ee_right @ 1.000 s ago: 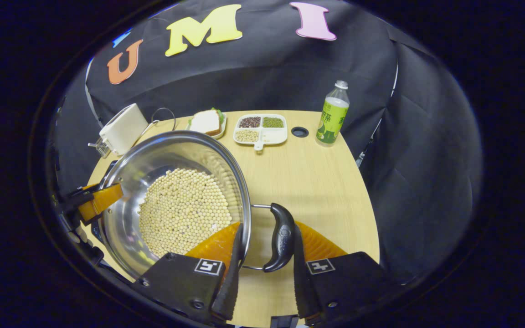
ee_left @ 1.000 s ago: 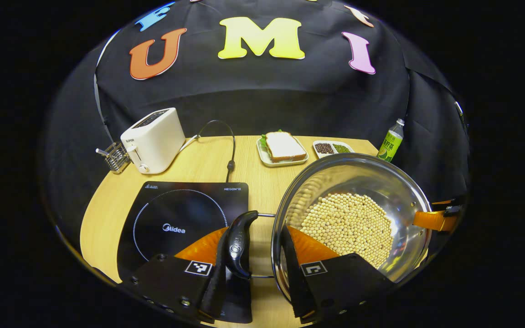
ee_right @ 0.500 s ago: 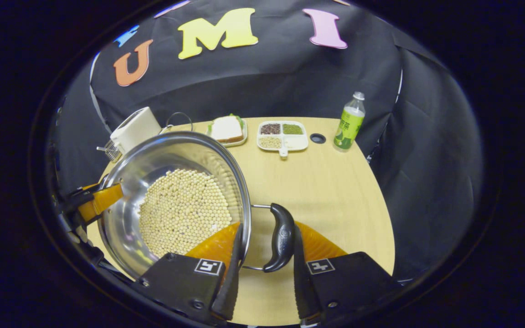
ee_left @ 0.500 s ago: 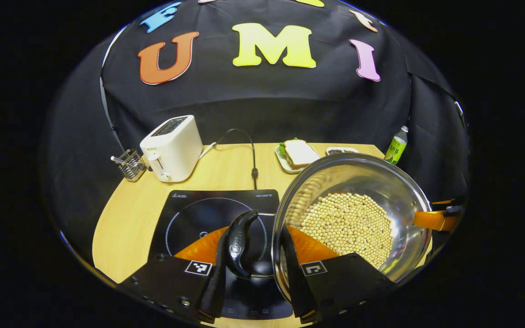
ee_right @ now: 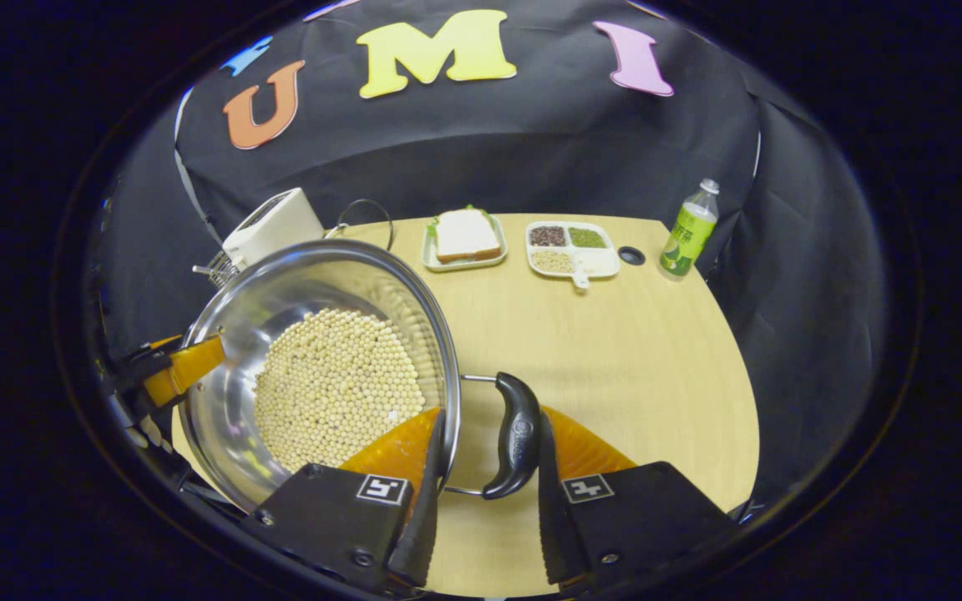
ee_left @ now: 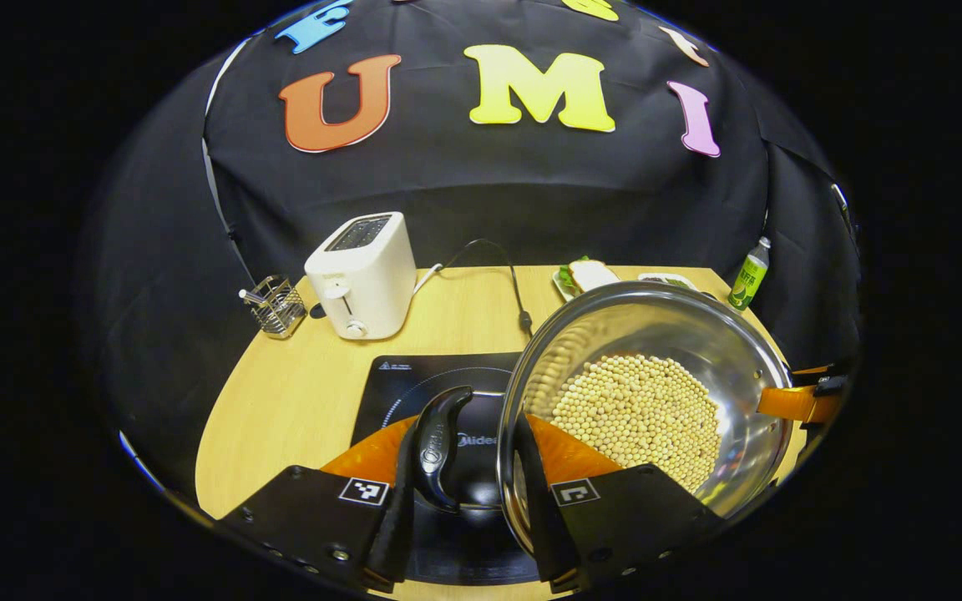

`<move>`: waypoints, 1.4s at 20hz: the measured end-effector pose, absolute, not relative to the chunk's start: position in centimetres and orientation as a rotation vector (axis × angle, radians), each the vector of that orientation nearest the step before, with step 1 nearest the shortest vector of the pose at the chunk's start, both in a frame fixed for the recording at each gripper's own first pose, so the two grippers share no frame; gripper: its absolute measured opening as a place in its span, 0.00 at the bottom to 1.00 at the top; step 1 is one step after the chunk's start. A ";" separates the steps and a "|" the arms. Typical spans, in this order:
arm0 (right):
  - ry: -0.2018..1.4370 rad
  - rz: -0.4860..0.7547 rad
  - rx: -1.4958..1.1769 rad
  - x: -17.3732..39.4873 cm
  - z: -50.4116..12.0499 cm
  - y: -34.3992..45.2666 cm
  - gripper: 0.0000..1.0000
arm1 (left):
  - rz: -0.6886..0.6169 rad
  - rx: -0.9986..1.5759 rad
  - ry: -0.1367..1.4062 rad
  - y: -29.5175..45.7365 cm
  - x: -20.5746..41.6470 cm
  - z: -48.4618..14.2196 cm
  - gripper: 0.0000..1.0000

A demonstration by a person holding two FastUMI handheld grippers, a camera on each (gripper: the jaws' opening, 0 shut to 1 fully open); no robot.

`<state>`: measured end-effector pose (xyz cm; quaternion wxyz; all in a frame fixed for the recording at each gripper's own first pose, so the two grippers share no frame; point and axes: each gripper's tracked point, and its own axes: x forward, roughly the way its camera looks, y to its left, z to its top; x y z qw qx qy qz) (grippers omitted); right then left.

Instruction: First push the handle of the pot to place it horizontally, then grasp the pot with both hands and set it on the induction cooktop.

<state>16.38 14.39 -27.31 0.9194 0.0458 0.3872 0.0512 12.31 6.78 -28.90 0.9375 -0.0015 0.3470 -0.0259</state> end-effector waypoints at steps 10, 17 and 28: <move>0.820 0.121 0.086 17.7 -27.8 21.9 0.51 | -0.035 0.001 0.717 14.0 13.7 -30.8 0.55; 0.847 0.123 0.082 19.0 -28.8 25.4 0.51 | -0.027 -0.002 0.738 15.6 14.0 -31.5 0.55; 0.891 0.093 0.071 19.6 -31.0 26.8 0.51 | -0.049 -0.017 0.781 15.6 13.6 -32.5 0.55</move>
